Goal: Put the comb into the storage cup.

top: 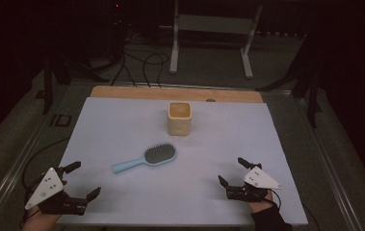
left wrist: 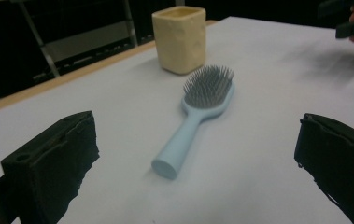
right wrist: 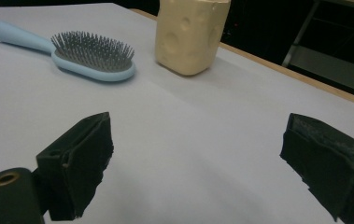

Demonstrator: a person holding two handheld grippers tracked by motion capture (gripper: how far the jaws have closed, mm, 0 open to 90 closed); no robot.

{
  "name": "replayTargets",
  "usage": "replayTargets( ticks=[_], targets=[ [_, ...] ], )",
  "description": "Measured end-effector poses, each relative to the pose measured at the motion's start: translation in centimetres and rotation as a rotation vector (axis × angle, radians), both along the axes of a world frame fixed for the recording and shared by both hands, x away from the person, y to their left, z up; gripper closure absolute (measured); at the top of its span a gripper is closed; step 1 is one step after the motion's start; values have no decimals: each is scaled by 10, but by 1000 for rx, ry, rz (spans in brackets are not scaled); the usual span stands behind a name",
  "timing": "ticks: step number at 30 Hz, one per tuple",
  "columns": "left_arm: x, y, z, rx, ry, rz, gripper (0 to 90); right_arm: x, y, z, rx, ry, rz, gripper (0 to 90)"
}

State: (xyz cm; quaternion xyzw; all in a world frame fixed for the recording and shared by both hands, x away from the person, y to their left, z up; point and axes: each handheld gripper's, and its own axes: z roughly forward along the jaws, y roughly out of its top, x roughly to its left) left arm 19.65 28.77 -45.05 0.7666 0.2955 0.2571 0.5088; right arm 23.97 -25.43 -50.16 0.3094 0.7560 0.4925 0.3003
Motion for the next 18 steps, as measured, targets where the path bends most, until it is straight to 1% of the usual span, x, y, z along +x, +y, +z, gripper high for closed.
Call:
replayTargets(
  ticks=[1, 3, 5, 6, 8, 10, 12, 15, 17, 18],
  targets=[
    [1, 1, 4, 4, -5, 1, 0, 0, 0, 0, -4, -4, 2, 87],
    [3, 2, 10, 12, -24, 20, 0, -1, 0, 1, -2, -7, 1, 87],
    [4, 4, 17, 13, -40, 38, 0, -1, 1, 1, 4, -5, 1, 87],
    [5, 5, 20, 9, -43, 36, 0, -1, 1, 1, 1, -5, 3, 87],
    [8, 7, 24, 3, -31, 27, 0, -1, 1, 1, 1, -3, 6, 87],
    [10, 6, 27, 12, -29, 22, 0, -1, 1, 1, 10, 4, 6, 87],
    [13, 6, 29, 20, -27, 18, 0, -1, 2, 1, 2, 3, 4, 87],
    [18, 5, 32, 20, -19, 10, 0, -1, 2, 1, 10, 0, 4, 87],
    [20, 3, 35, 21, -22, 4, 0, -1, 2, 1, 7, 0, 6, 88],
    [22, 2, 36, 23, -16, -1, 0, -1, 2, 1, 5, -2, 9, 87]
  ],
)
